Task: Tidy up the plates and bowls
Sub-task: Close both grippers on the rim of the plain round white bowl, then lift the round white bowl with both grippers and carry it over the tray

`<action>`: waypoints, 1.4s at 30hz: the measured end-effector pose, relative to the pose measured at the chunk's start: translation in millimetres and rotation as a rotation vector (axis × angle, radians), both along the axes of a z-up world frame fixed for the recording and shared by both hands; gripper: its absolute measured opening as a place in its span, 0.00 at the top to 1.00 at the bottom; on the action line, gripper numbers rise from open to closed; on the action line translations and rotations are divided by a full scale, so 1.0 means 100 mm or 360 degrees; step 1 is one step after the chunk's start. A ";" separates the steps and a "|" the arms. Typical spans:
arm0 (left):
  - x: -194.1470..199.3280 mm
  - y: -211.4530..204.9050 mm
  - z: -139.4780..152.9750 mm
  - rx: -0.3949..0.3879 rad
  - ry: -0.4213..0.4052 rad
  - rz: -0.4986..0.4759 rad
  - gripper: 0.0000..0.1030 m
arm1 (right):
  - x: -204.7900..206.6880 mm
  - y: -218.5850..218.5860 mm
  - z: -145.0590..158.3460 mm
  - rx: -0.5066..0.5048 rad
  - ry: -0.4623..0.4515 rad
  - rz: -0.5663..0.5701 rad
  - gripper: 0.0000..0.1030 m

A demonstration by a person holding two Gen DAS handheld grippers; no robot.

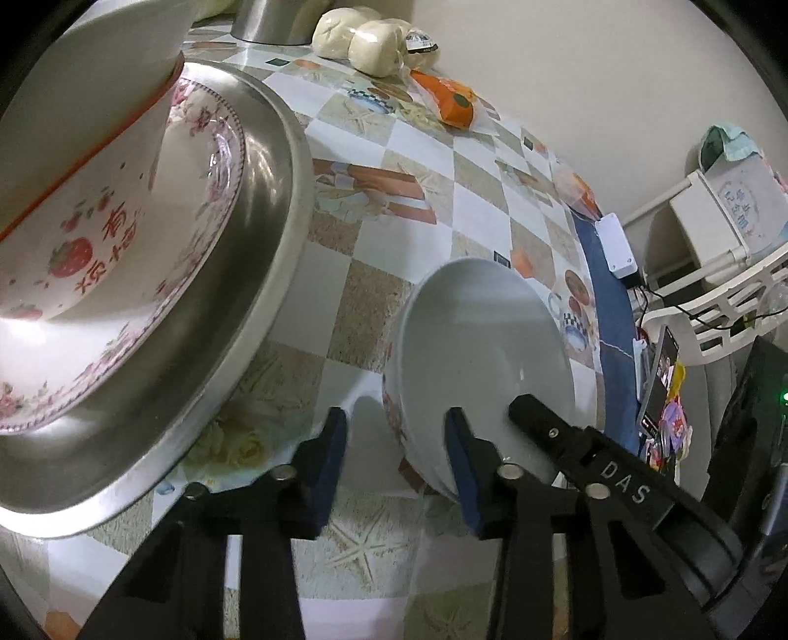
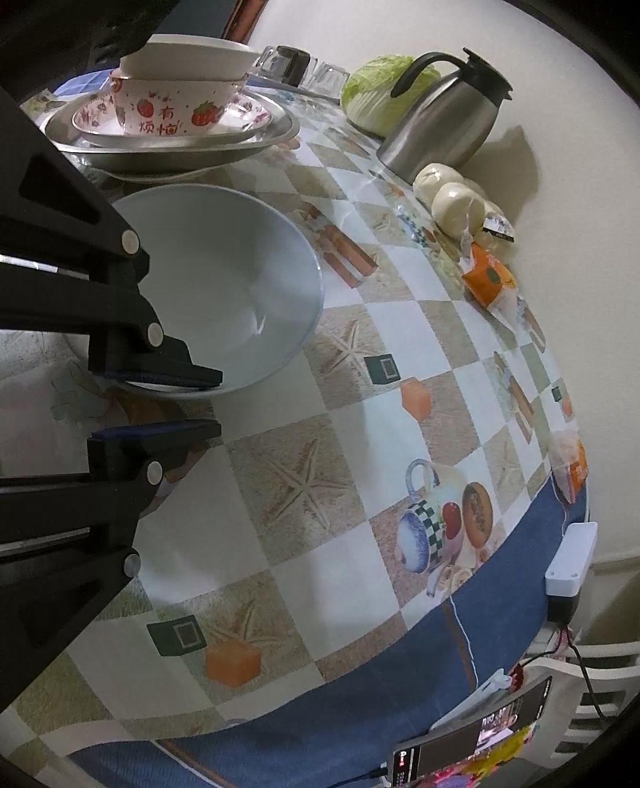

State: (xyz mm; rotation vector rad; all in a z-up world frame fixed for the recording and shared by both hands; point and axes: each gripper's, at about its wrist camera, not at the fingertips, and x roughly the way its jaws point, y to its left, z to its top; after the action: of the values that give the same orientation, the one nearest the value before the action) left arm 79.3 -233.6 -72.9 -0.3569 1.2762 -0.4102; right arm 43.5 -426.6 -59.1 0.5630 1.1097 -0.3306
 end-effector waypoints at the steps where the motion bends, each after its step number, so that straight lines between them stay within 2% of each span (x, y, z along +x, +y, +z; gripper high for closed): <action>1: 0.01 0.00 0.00 -0.0004 0.0002 -0.0002 0.66 | 0.00 0.00 -0.01 0.0002 0.0000 0.0001 0.86; 11: 0.07 0.02 -0.05 -0.0017 0.0013 0.0005 0.68 | 0.07 0.08 -0.06 0.0011 0.0012 0.0047 0.85; 15: 0.07 -0.01 -0.01 -0.0023 -0.0017 -0.0025 0.79 | 0.08 0.08 -0.06 0.0013 0.0015 0.0057 0.86; 18: 0.07 -0.03 0.02 -0.0003 -0.0037 -0.0049 0.79 | 0.07 0.08 -0.04 0.0023 0.0013 0.0064 0.86; 24: 0.09 0.02 0.04 -0.0040 -0.0022 -0.0059 0.79 | 0.06 0.09 0.00 0.0024 0.0008 0.0075 0.85; 42: 0.06 0.21 0.62 -0.0125 -0.0279 -0.0127 0.79 | 0.00 0.25 0.58 -0.0093 -0.0162 0.0086 0.85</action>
State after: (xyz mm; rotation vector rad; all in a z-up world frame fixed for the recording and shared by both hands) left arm 85.3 -213.0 -10.8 -0.3297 1.1075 -0.5490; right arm 43.5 -401.6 -1.5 0.4920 1.0119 -0.2837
